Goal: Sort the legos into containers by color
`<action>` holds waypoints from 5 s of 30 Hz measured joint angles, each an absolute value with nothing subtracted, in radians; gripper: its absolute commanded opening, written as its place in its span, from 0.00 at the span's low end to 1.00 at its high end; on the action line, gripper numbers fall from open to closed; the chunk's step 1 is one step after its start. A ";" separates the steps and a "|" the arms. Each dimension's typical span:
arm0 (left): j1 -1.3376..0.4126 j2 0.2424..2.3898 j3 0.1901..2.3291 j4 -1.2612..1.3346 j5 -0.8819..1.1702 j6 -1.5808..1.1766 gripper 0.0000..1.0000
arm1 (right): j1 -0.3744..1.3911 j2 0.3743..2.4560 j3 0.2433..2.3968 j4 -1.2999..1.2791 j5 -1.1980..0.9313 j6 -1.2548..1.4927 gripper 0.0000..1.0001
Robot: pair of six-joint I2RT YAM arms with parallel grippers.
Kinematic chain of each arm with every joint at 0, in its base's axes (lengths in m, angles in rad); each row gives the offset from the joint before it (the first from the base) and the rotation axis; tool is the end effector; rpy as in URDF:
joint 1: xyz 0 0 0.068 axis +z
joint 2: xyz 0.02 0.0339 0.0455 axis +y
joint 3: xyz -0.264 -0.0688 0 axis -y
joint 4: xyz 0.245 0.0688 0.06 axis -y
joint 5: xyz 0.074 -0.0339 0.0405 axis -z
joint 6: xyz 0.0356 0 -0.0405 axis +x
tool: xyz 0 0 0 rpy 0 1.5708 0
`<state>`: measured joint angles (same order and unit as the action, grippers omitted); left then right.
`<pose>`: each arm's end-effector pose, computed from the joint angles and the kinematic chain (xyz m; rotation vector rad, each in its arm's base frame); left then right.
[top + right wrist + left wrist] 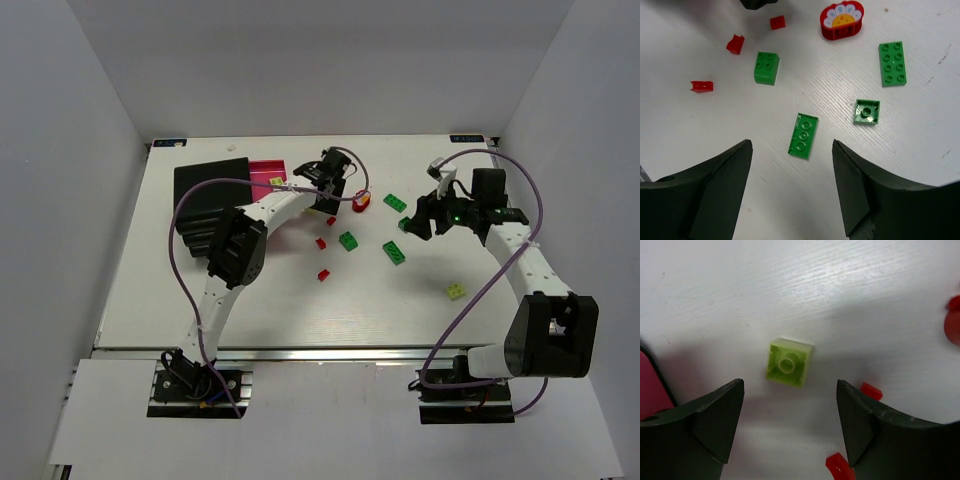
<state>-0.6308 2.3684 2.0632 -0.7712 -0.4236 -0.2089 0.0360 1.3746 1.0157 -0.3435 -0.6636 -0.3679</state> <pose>0.4214 -0.2897 0.1878 0.3931 2.4872 0.2350 0.2959 0.0326 0.2766 -0.7604 2.0178 0.5604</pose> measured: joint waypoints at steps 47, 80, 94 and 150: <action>-0.603 1.877 2.050 -0.833 -0.404 -0.270 0.00 | -0.056 1.330 0.983 -0.315 -0.848 -0.297 0.00; -0.540 1.891 1.884 -0.960 -0.466 -0.268 0.61 | -0.029 1.362 0.982 -0.318 -0.854 -0.313 0.38; -0.550 1.234 1.296 -0.451 0.086 -0.121 0.00 | 0.052 1.377 0.983 -0.331 -0.799 -0.403 0.00; -0.556 0.757 0.805 -0.141 -0.204 -0.063 0.86 | 0.254 1.710 1.404 -0.809 -0.264 -0.583 0.00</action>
